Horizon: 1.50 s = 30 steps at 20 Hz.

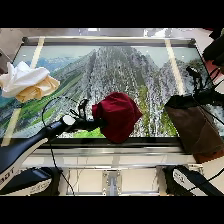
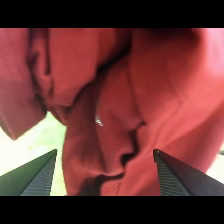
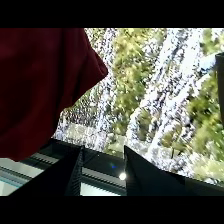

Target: Fold the shirts.

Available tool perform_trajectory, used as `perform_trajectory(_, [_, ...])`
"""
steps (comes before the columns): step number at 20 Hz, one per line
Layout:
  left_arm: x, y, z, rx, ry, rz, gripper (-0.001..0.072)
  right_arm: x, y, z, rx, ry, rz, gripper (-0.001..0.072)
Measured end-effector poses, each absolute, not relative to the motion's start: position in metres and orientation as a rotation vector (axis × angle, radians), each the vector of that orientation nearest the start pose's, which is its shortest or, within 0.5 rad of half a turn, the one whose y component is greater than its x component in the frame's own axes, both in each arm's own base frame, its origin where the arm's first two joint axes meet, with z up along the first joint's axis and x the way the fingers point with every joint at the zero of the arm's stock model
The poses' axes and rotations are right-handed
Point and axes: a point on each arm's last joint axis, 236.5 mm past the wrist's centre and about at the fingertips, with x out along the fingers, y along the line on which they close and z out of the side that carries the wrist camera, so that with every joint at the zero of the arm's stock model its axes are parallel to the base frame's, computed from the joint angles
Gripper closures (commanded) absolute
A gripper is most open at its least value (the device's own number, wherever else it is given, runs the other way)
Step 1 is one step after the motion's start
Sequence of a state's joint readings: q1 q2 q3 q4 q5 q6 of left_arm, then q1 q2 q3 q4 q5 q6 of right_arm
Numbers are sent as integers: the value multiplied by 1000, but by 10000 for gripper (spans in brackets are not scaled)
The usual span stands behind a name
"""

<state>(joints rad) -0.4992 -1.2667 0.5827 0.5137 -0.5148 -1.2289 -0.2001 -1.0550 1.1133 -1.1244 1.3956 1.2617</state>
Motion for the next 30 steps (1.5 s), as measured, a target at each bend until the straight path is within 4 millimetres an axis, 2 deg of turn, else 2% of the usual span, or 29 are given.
perform_trajectory(2, [276,-269,-94,-547,1244,-499,4,322,39,78,226,1214,346,420])
perform_trajectory(3, [276,-271,-95,-555,1247,-494,57,322,40,79,229,1213,349,421])
perform_trajectory(4, [276,-273,-96,-557,1250,-495,192,323,40,79,232,1211,351,422])
perform_trajectory(5, [276,-275,-97,-553,1252,-498,373,323,41,79,233,1210,352,422])
perform_trajectory(6, [274,-278,-97,-545,1254,-508,624,323,41,79,235,1209,353,422])
perform_trajectory(7, [275,-282,-94,-549,1249,-519,690,324,41,80,237,1206,353,423])
perform_trajectory(9, [279,-289,-87,-548,1235,-538,691,327,41,80,237,1191,348,425])
perform_trajectory(11, [285,-295,-74,-559,1204,-557,691,335,38,79,240,1164,332,472])
perform_trajectory(13, [298,-295,-52,-578,1148,-571,691,342,36,69,255,1155,315,472])
perform_trajectory(14, [305,-293,-39,-591,1114,-575,691,345,38,60,277,1162,314,462])
perform_trajectory(15, [312,-289,-25,-604,1074,-578,692,347,41,47,311,1184,316,405])
perform_trajectory(16, [319,-284,-10,-613,1034,-580,692,348,45,33,352,1211,322,281])
perform_trajectory(17, [325,-278,3,-614,994,-581,692,348,52,16,409,1248,334,258])
perform_trajectory(20, [332,-266,33,-614,917,-592,692,349,77,-31,602,1362,371,259])
perform_trajectory(24, [332,-261,47,-608,886,-606,692,347,114,-73,749,1469,418,260])
perform_trajectory(26, [332,-260,50,-608,880,-609,692,350,136,-85,775,1477,445,259])
perform_trajectory(30, [332,-259,53,-606,874,-611,692,356,160,-100,764,1462,453,267])
